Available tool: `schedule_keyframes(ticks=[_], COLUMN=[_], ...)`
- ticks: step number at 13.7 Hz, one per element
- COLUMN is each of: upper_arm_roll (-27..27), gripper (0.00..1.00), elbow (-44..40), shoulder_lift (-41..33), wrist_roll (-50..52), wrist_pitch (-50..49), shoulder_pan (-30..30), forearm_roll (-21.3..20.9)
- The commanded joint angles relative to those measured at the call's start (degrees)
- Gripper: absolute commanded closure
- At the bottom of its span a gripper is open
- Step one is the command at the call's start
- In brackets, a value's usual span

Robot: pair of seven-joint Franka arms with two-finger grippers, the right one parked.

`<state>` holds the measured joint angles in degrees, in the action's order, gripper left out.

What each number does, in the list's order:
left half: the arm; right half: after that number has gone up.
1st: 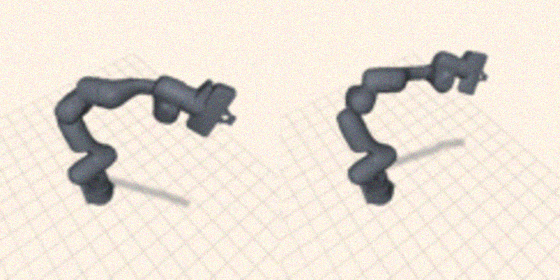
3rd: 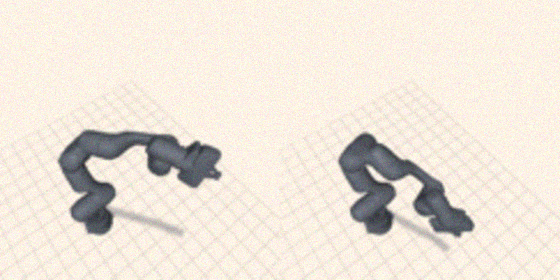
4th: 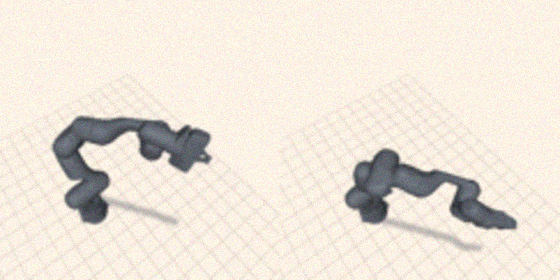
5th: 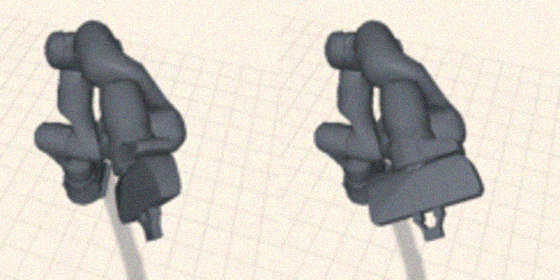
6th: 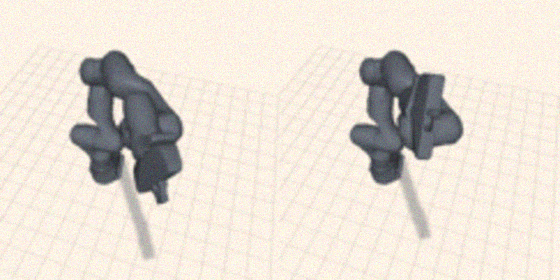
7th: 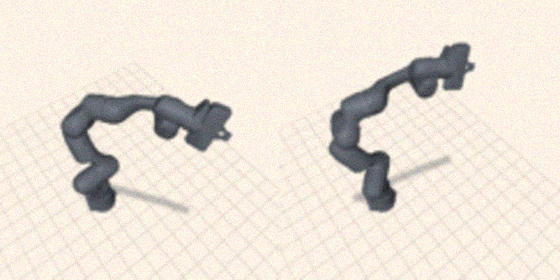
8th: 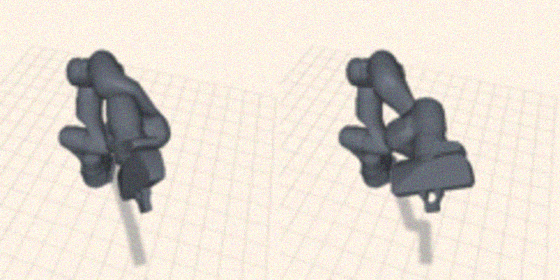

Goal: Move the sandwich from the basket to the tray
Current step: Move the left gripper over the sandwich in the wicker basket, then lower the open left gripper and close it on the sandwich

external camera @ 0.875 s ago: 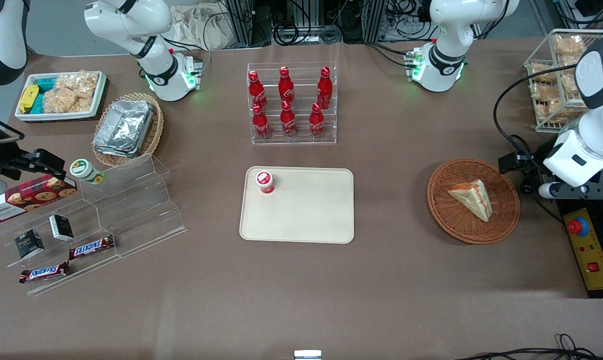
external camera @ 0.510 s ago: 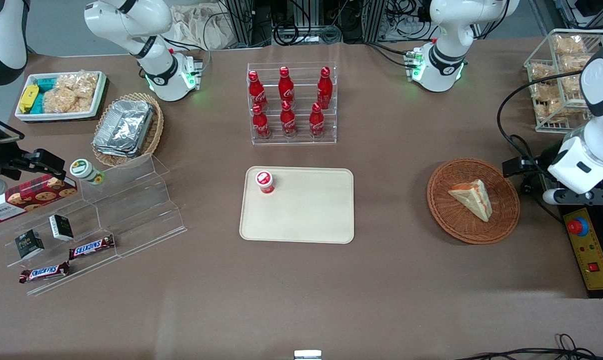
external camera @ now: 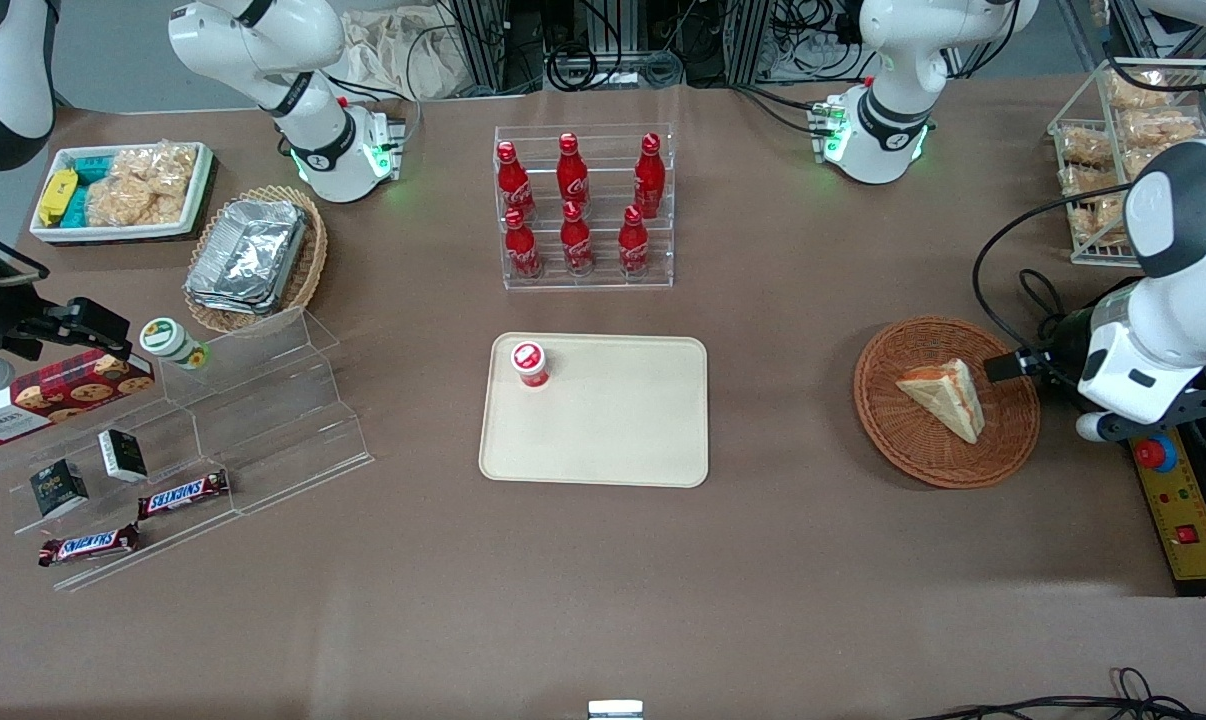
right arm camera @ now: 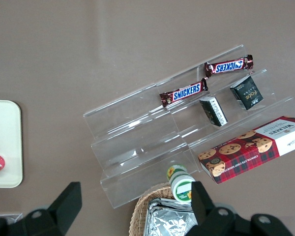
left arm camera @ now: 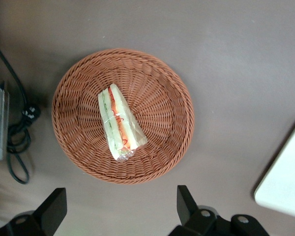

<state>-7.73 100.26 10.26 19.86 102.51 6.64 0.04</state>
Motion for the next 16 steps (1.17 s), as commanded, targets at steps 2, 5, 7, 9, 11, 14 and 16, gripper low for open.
schedule_keyframes(ticks=[2,5,7,9,11,14,16], upper_arm_roll=[-0.1,0.0,0.1,0.2,0.3,0.4,2.1], gripper=[0.0,0.0,0.0,0.0,0.0,0.0,0.0], elbow=[6.9,9.2,12.0,16.1,18.0,18.6,19.4], shoulder_lift=[-1.1,-0.5,-0.3,0.1,1.4,3.4,4.1], wrist_roll=[7.4,13.5,16.7,20.4,26.5,31.4,32.6], wrist_pitch=[6.8,9.8,13.8,20.9,24.2,24.5,24.7], shoulder_pan=[0.4,0.4,0.5,0.7,0.7,0.7,0.6], forearm_roll=[-0.9,-2.6,-2.8,-2.8,-2.8,-4.2,-4.8])
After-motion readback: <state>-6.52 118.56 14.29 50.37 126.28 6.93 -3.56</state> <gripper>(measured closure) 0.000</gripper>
